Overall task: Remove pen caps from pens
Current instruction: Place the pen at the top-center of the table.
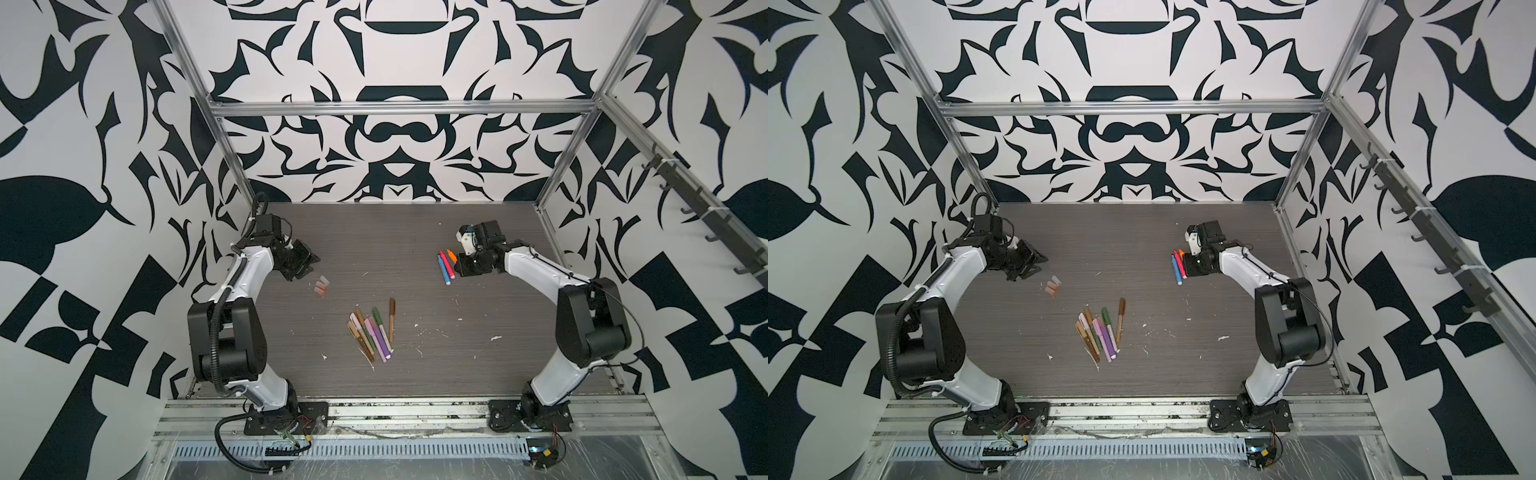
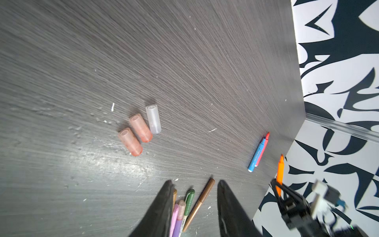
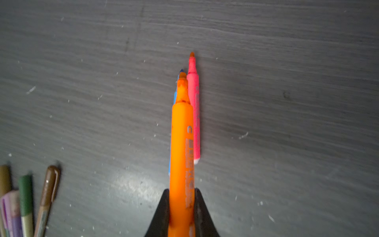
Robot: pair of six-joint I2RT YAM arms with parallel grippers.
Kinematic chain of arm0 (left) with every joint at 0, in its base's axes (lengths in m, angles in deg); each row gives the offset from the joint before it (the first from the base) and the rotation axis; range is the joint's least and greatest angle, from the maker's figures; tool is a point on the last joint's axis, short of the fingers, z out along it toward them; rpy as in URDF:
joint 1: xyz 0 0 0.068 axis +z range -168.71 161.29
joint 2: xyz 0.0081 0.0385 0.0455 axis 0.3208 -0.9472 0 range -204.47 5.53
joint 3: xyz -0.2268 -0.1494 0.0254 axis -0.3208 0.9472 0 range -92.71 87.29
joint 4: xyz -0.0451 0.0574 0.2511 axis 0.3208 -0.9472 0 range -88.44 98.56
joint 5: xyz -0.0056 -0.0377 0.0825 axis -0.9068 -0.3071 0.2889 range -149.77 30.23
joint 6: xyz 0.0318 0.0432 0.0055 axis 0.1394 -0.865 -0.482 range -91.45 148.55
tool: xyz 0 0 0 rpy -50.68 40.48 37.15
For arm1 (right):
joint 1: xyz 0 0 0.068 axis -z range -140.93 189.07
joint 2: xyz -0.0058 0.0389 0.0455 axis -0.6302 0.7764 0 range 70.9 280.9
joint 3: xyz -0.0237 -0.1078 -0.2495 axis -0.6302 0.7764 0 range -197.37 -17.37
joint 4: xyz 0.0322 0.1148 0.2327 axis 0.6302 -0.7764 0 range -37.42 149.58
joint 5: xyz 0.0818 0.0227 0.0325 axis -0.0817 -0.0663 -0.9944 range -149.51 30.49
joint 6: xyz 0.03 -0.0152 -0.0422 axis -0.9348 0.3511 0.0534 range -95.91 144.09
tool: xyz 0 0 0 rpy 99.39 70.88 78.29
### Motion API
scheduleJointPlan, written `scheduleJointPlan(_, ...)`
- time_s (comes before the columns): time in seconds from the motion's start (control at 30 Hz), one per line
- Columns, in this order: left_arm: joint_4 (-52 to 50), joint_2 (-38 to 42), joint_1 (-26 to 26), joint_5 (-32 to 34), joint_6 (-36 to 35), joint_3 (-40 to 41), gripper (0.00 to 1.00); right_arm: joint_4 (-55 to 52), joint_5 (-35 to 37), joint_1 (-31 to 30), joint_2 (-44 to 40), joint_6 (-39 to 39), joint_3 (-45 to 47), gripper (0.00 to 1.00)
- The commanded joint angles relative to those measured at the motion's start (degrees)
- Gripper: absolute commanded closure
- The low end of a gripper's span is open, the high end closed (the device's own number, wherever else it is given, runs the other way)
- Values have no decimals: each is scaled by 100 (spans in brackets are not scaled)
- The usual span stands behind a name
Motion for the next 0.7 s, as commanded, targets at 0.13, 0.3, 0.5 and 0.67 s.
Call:
scheduleJointPlan(0.13, -171, 340, 18, -188, 42, 157, 61, 180, -857, 350, 839, -281, -655, 100)
scheduleJointPlan(0.3, -171, 405, 19, -197, 13, 262, 61, 7, -884, 367, 1146, -199, -831, 100)
scheduleJointPlan(0.5, -162, 460, 15, -200, 13, 355, 61, 34, -867, 377, 1263, -280, -796, 100)
scheduleJointPlan(0.67, -150, 391, 17, -219, -1, 338, 61, -57, -872, 386, 1312, -307, -785, 85)
